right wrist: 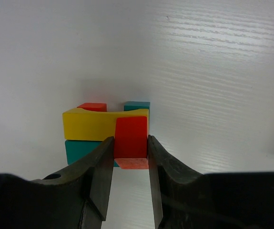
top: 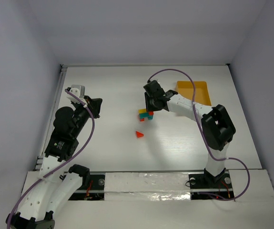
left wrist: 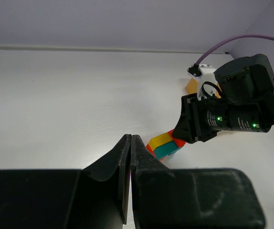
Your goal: Build the wood block tower
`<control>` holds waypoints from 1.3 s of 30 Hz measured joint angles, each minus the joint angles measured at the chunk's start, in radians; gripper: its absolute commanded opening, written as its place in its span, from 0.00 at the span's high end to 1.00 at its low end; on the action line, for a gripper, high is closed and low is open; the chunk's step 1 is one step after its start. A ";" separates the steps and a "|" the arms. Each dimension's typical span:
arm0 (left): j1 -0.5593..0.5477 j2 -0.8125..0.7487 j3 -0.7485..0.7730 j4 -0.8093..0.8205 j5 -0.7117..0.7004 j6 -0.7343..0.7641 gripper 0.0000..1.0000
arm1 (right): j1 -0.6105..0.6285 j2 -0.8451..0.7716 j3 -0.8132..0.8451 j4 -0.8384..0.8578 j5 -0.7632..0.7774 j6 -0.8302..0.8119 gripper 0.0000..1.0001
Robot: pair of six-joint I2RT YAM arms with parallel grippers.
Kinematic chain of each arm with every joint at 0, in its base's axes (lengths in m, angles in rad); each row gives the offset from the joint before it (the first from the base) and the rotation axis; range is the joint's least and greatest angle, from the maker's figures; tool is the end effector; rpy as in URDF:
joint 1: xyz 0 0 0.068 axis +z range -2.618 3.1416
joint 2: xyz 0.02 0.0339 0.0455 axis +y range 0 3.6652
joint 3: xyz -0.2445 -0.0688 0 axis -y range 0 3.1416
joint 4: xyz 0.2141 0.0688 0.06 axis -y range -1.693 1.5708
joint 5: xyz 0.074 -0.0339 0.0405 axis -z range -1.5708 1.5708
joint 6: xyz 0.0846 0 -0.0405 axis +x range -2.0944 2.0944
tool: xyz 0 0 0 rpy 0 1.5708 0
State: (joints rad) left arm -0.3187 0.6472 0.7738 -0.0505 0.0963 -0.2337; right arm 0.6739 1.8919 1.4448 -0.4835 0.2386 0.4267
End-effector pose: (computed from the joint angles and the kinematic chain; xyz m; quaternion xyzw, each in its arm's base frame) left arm 0.1755 -0.0665 0.3595 0.0641 0.6768 -0.2313 0.6960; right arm 0.3324 0.2399 0.1818 -0.0790 0.9399 0.0671 0.3254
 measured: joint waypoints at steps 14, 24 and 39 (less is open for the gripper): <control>0.000 0.000 0.000 0.000 0.000 0.000 1.00 | 0.000 0.000 0.000 0.000 -0.019 0.003 0.60; 0.000 0.000 0.000 0.000 0.000 0.000 1.00 | 0.000 0.000 0.000 0.000 -0.019 0.007 0.58; 0.000 0.000 0.000 0.000 0.000 0.000 1.00 | 0.000 -0.036 0.000 -0.001 -0.009 0.012 0.53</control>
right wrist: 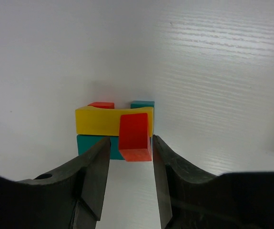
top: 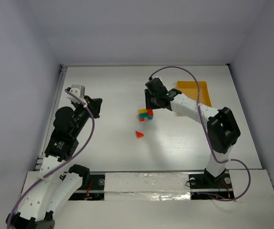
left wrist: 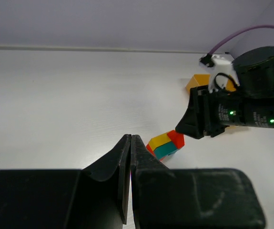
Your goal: Build the wood block tower
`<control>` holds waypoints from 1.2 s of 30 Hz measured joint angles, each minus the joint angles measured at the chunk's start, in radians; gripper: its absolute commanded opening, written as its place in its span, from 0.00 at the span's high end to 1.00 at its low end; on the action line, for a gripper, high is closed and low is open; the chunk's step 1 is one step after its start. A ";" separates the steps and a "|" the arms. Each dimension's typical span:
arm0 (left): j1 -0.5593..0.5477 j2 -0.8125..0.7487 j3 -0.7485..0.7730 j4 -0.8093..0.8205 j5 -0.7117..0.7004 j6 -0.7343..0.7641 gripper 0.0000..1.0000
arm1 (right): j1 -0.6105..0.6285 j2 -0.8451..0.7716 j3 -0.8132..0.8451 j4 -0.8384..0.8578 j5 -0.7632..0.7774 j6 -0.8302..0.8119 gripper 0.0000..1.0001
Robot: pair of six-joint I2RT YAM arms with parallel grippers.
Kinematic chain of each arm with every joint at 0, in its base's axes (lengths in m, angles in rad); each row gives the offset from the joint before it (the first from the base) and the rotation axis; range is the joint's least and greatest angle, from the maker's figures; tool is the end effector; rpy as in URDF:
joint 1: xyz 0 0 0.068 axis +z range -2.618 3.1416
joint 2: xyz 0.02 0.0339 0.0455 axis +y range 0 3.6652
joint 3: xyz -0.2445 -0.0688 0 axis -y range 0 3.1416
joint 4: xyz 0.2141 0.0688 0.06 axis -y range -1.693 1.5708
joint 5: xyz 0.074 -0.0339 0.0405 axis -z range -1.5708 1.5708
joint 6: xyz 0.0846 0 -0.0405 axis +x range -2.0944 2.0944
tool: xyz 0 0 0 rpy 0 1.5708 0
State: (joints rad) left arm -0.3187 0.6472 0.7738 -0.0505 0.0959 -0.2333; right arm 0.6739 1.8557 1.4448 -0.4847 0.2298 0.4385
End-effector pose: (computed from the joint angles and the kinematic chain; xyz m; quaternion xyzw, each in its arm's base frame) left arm 0.1755 -0.0664 0.3595 0.0641 0.6768 -0.2310 0.6960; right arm 0.3298 0.2387 0.1956 -0.0724 0.9353 0.0818 0.3366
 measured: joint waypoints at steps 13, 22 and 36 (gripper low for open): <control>0.006 0.011 0.000 0.000 -0.020 0.000 1.00 | 0.150 -0.464 -0.333 0.229 -0.172 -0.039 0.93; 0.006 0.013 0.000 -0.001 -0.050 0.002 1.00 | 0.307 -0.394 -0.608 0.304 -0.092 -0.014 0.43; 0.006 0.031 0.000 -0.002 -0.052 0.008 1.00 | 0.307 -0.175 -0.493 0.365 0.022 -0.097 0.41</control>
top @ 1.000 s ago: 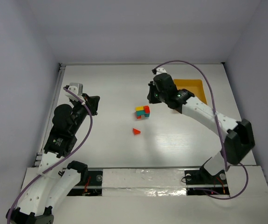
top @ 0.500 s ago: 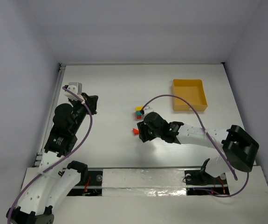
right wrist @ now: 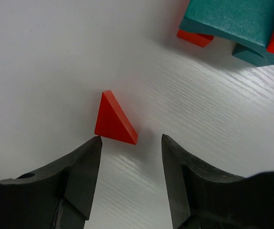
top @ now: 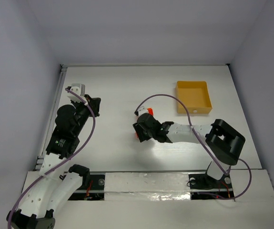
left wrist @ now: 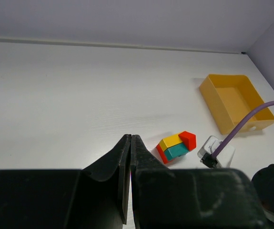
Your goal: Build the wood block tower
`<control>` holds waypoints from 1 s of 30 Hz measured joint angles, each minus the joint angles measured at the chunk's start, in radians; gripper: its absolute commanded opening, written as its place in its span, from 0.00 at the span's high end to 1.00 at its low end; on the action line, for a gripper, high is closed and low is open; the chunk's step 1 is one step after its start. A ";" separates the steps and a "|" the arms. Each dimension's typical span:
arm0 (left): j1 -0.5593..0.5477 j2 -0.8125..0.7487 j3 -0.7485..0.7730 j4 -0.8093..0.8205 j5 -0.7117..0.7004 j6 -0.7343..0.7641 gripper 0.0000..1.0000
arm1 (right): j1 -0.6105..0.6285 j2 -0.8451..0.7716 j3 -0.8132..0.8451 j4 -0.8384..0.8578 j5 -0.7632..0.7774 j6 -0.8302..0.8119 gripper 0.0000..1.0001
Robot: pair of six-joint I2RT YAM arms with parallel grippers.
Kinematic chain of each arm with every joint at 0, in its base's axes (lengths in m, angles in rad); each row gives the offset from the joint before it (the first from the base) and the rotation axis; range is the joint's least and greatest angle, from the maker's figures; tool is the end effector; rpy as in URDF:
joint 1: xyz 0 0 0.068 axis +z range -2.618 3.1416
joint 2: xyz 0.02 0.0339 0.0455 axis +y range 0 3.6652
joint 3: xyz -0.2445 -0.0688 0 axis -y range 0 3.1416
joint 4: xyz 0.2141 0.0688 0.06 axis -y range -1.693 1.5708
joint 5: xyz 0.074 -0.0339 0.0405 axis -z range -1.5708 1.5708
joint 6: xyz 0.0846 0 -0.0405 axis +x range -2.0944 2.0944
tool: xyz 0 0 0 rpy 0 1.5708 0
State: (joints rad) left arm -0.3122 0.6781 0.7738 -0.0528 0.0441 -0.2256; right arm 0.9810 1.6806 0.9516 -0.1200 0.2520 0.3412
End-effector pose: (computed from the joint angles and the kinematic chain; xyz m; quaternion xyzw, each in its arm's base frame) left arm 0.1848 -0.0636 0.3539 0.0458 0.6903 -0.2065 0.6919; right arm 0.2119 0.2787 0.1416 -0.2498 0.8950 0.1223 0.3487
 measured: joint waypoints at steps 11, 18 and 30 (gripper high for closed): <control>0.000 0.001 0.000 0.000 0.008 0.000 1.00 | 0.010 0.077 0.048 0.022 0.008 -0.034 0.42; 0.000 0.001 0.000 0.000 0.009 0.000 1.00 | 0.010 0.116 0.069 0.033 0.003 -0.039 0.45; 0.000 0.002 0.000 0.000 0.013 -0.006 1.00 | 0.010 0.092 0.068 0.053 -0.037 0.018 0.73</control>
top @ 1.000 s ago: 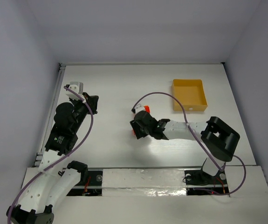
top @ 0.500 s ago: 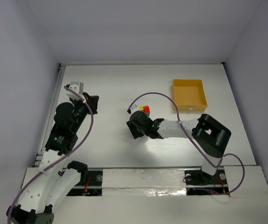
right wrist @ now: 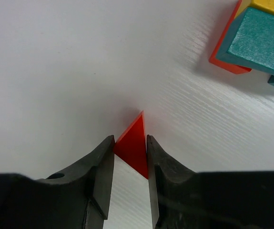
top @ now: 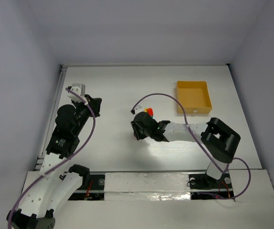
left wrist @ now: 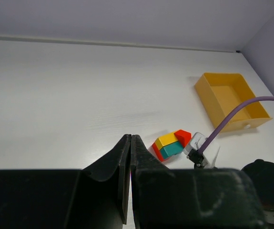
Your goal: Build the wood block tower
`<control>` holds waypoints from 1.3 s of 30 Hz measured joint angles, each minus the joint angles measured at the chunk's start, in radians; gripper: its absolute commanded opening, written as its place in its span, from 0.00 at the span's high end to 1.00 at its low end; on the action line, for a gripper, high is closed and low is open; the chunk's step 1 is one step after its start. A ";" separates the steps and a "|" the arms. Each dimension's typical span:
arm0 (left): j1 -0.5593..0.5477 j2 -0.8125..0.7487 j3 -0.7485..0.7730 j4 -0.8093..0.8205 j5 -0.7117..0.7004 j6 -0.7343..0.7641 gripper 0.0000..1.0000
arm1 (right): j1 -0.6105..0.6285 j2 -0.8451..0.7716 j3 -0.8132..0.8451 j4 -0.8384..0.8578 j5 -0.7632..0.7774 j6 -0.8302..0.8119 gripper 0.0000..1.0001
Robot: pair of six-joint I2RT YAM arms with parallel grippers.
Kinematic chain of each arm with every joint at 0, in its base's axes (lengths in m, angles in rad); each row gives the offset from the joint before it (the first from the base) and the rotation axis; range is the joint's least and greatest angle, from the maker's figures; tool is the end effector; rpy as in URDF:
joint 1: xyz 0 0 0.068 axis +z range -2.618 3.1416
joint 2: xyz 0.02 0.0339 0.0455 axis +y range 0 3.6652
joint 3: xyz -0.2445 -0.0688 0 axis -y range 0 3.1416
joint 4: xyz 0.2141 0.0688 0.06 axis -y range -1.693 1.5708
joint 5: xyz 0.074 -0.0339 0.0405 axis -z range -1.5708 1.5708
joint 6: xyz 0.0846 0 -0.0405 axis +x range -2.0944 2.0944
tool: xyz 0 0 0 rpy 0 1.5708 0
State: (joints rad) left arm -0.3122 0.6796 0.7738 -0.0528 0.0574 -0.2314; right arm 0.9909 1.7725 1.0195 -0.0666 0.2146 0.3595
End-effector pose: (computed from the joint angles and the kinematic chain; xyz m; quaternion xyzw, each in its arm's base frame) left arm 0.1847 -0.0647 0.3536 0.0486 0.6906 -0.2128 0.6895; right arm 0.2195 0.3023 0.1359 -0.2498 0.8914 0.1502 0.3470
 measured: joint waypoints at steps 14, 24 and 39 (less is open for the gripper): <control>0.000 -0.056 -0.149 0.005 0.266 -0.296 0.66 | -0.065 -0.443 -0.206 0.190 -0.419 0.275 0.74; 0.000 -0.336 -0.312 0.057 0.336 -0.462 0.60 | -0.178 -0.415 -0.344 0.442 -0.698 0.579 0.73; 0.000 -0.329 -0.421 0.057 0.349 -0.492 0.59 | -0.178 -0.408 -0.562 0.693 -0.652 0.929 0.71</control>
State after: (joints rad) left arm -0.3119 0.3504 0.3531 0.0040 0.4061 -0.7231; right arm 0.8131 1.3647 0.4572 0.6262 -0.4374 1.2888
